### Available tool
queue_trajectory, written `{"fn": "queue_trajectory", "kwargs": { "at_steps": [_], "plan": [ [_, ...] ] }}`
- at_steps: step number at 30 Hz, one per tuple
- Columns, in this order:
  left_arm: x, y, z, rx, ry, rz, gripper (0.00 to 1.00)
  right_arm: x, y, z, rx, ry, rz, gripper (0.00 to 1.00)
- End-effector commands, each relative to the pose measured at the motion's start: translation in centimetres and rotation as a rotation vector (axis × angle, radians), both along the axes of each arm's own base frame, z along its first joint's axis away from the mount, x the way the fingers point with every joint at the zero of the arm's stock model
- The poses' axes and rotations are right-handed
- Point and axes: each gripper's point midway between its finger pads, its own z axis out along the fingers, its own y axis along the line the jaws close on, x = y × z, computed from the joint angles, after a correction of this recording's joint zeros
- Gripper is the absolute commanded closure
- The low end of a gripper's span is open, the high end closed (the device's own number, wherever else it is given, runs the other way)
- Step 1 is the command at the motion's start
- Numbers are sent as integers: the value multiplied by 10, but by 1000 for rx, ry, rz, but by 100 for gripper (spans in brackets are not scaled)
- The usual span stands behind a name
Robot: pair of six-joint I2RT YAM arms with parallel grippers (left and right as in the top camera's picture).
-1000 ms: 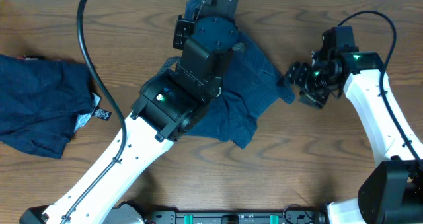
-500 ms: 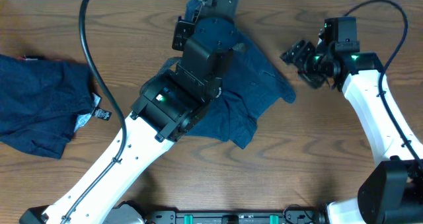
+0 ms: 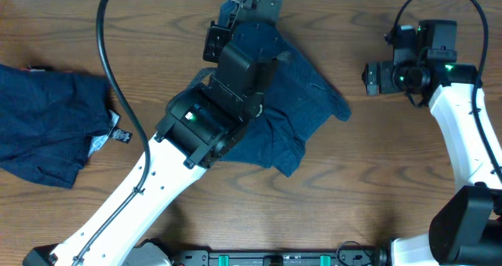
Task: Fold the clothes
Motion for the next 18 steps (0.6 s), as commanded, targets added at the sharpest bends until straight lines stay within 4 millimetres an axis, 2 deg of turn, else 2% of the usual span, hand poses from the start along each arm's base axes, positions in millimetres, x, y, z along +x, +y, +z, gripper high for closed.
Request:
{"fn": "queue_trajectory", "kwargs": {
  "at_steps": [1, 5, 9, 13, 15, 18],
  "plan": [
    [-4, 7, 12, -6, -21, 16, 94, -14, 12, -3, 66, 47, 73, 7],
    [-5, 8, 7, 13, 0, 16, 94, -32, 15, 11, 130, 84, -41, 12],
    [-6, 9, 3, 9, 15, 21, 94, -52, 19, 42, 137, 43, -41, 10],
    [-6, 9, 3, 7, 14, 21, 94, -77, 41, 71, 134, -22, 23, 4],
    [-6, 9, 3, -4, 14, 24, 94, -89, 56, 72, 134, -36, 71, 1],
    [-6, 9, 3, -15, 14, 27, 94, -104, 77, 55, 144, 3, 118, 1]
  ]
}}
